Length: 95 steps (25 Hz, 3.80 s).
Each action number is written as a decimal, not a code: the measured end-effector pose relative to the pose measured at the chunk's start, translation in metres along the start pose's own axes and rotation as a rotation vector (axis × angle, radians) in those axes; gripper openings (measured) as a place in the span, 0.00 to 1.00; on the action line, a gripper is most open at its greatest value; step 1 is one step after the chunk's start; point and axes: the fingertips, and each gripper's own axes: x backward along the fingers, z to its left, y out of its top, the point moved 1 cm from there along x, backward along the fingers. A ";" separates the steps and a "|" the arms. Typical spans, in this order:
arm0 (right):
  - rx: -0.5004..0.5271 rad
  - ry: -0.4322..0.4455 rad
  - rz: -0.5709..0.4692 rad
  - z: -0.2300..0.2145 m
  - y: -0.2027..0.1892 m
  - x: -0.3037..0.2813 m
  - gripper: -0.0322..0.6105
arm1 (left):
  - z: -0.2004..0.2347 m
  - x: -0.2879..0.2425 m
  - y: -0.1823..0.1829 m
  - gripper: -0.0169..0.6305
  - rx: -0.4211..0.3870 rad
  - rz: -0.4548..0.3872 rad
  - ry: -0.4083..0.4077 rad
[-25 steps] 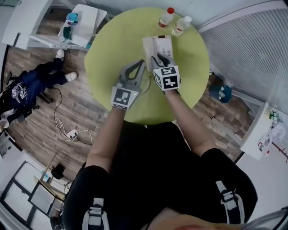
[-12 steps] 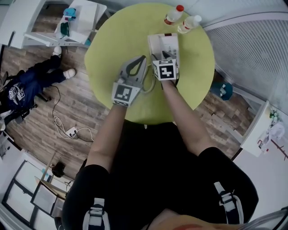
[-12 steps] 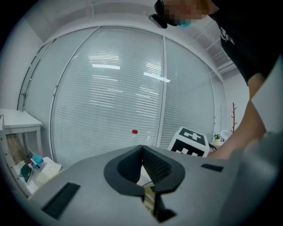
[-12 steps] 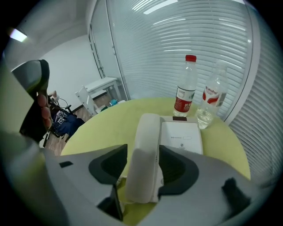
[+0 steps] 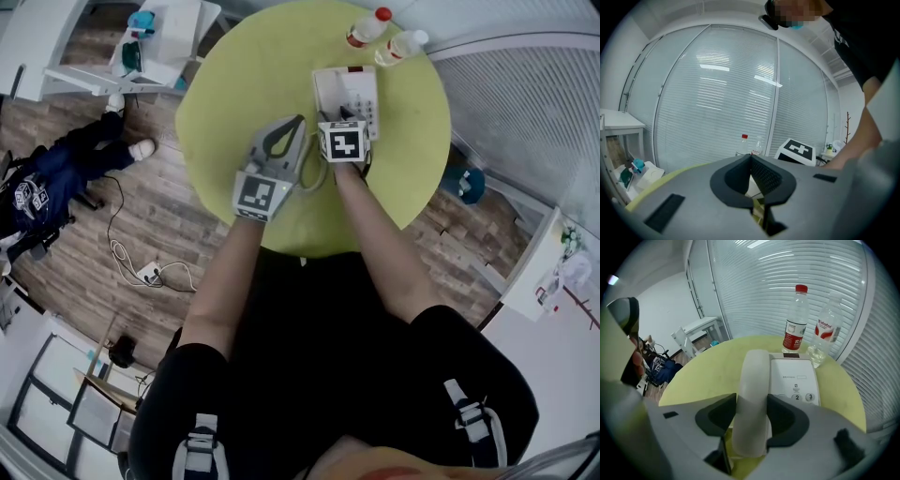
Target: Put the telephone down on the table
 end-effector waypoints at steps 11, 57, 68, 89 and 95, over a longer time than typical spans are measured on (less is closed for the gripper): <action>-0.055 -0.014 -0.030 0.004 0.007 0.012 0.35 | 0.007 0.018 0.004 0.04 0.009 -0.009 0.013; -0.070 0.160 -0.164 0.178 0.033 0.083 0.35 | 0.065 0.155 0.029 0.04 -0.055 -0.056 0.067; -0.061 0.199 -0.111 0.234 0.029 0.056 0.35 | 0.101 0.182 0.013 0.04 -0.029 -0.045 0.086; -0.090 0.188 0.036 0.294 -0.002 -0.045 0.35 | 0.166 0.218 -0.049 0.04 0.030 0.033 0.179; -0.078 0.160 0.045 0.296 -0.003 -0.059 0.35 | 0.176 0.223 -0.056 0.04 0.045 0.041 0.191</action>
